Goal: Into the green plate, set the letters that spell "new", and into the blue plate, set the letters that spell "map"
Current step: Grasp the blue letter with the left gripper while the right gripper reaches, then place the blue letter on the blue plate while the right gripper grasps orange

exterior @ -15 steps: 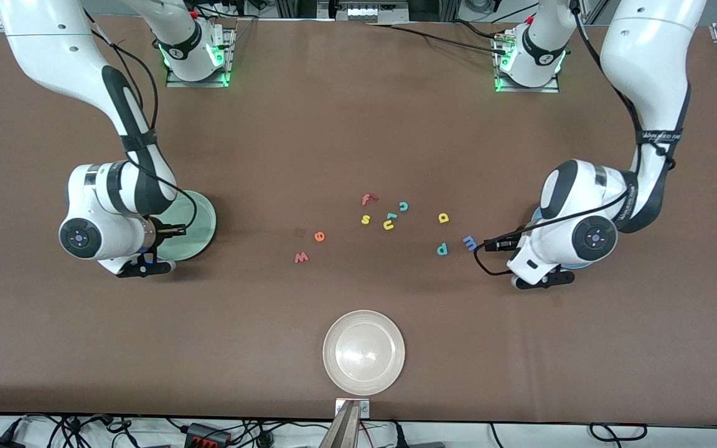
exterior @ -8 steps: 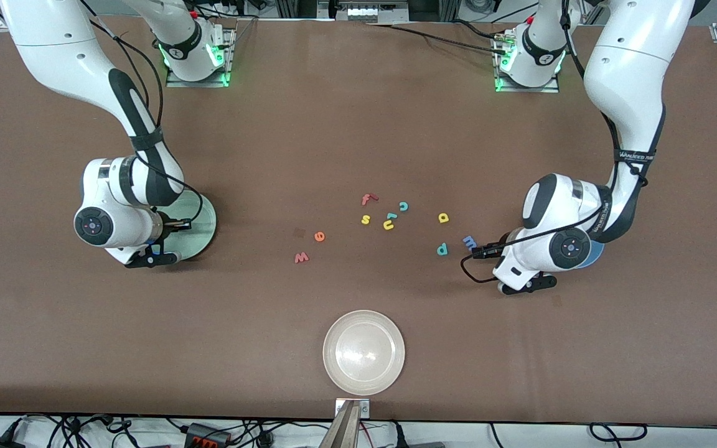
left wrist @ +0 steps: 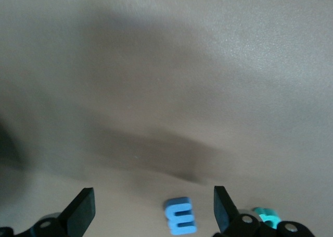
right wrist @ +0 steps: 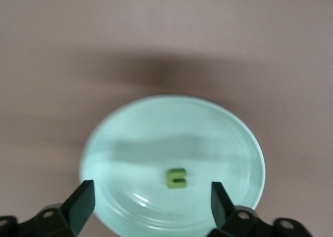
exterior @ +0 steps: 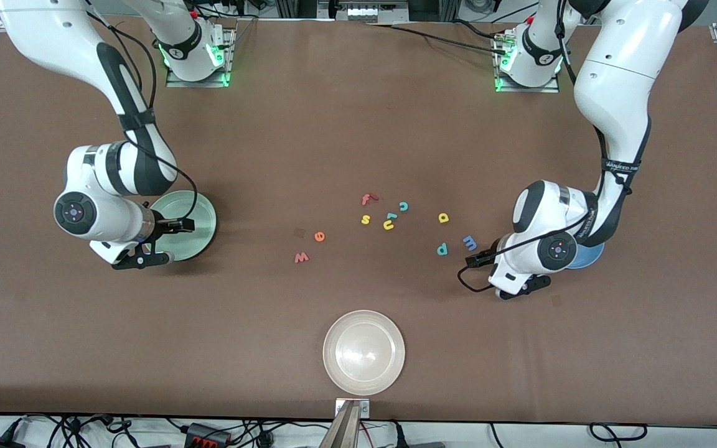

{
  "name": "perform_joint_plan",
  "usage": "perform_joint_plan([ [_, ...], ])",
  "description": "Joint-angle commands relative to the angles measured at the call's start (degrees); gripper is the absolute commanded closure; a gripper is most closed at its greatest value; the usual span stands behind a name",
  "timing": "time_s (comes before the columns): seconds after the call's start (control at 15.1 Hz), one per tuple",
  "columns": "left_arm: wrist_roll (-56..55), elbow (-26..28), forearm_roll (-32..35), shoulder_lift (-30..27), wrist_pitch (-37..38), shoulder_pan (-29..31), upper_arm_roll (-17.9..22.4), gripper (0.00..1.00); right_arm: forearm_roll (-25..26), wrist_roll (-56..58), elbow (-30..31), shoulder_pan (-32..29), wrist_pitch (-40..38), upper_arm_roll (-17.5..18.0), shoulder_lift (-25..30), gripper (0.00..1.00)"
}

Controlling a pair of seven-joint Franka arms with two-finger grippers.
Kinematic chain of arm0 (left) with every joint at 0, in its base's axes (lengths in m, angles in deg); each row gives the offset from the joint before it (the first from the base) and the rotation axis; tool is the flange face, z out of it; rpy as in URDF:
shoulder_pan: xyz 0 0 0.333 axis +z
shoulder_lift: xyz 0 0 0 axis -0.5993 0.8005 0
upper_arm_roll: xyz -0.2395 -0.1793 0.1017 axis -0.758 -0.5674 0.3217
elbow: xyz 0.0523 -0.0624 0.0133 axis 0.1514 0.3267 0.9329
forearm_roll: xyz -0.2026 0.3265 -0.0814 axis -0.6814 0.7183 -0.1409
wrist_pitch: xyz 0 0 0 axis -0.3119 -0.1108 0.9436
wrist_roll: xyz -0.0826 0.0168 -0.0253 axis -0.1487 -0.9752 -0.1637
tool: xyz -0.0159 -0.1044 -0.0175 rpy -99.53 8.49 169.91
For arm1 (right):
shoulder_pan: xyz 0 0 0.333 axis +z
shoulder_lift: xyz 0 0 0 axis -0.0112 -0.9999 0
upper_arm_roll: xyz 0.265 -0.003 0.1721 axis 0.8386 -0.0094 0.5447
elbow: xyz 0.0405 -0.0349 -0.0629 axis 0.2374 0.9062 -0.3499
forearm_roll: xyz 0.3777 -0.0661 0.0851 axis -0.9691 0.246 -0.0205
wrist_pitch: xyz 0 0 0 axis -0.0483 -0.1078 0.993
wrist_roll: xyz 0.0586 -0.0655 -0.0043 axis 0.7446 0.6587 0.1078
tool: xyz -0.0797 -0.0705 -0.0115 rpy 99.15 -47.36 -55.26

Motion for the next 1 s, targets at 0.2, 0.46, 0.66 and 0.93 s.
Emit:
perform_joint_plan([
  [0.2, -4.77, 3.14, 1.32, 0.28, -0.81, -2.11, -0.16, 0.27, -1.27, -0.86, -12.02, 8.85, 2.61, 0.35, -8.19, 0.0],
  [0.46, -4.68, 3.05, 1.14, 0.28, -0.81, -2.2, -0.16, 0.67, -4.7, -6.72, -16.32, 15.87, 6.04, 0.7, -13.29, 0.0],
  [0.66, -3.71, 3.05, 1.14, 0.11, -0.37, -2.11, -0.16, 0.93, -4.7, -15.59, -18.79, 20.53, 6.48, 0.7, -16.11, 0.0],
  [0.93, -3.45, 2.17, 1.4, -0.94, 1.91, -2.11, -0.07, 0.96, -4.61, -23.35, -19.24, 24.75, 9.91, 0.61, -17.96, 0.12],
])
